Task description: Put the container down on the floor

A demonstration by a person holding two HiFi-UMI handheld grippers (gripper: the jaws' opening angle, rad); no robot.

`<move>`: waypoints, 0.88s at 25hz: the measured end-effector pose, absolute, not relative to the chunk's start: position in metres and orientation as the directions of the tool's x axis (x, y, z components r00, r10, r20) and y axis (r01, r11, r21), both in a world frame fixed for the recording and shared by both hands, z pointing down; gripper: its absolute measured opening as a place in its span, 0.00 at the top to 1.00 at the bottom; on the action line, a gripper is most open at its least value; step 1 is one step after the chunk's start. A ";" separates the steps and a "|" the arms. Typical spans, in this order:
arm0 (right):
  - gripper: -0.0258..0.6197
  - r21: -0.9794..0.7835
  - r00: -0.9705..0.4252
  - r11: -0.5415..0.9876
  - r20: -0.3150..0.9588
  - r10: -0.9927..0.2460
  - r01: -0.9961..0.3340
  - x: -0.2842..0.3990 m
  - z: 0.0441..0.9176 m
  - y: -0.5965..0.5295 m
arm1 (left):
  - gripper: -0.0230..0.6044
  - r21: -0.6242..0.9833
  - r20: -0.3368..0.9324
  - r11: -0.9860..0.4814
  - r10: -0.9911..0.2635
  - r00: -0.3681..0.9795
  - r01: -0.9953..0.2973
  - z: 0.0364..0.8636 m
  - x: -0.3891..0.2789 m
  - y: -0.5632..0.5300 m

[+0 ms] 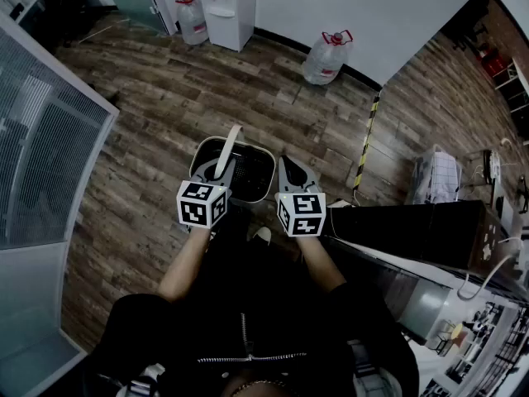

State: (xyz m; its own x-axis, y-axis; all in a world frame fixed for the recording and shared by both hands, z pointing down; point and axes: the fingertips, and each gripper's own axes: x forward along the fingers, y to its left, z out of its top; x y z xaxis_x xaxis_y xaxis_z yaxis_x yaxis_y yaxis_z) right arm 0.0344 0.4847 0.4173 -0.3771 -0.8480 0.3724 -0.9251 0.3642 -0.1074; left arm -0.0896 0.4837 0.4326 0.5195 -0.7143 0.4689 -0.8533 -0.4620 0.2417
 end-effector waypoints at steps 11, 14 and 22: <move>0.94 -0.127 -0.385 0.364 0.366 -0.848 -0.923 0.049 0.414 0.500 | 0.94 0.236 0.476 -0.462 -0.712 0.516 -0.855 0.432 -0.078 0.492; 0.94 -0.110 -0.377 0.364 0.371 -0.848 -0.925 0.054 0.415 0.506 | 0.94 0.237 0.481 -0.458 -0.711 0.513 -0.857 0.433 -0.077 0.493; 0.94 -0.133 -0.368 0.343 0.342 -0.865 -0.930 0.063 0.414 0.515 | 0.94 0.240 0.478 -0.458 -0.712 0.515 -0.856 0.432 -0.072 0.488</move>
State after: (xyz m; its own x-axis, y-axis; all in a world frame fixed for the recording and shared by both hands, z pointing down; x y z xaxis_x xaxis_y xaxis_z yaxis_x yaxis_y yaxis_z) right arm 0.0634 0.5152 0.4143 -0.3679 -0.8647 0.3418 -0.9298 0.3430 -0.1331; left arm -0.0720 0.4882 0.4324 0.5153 -0.7116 0.4776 -0.8557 -0.4584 0.2402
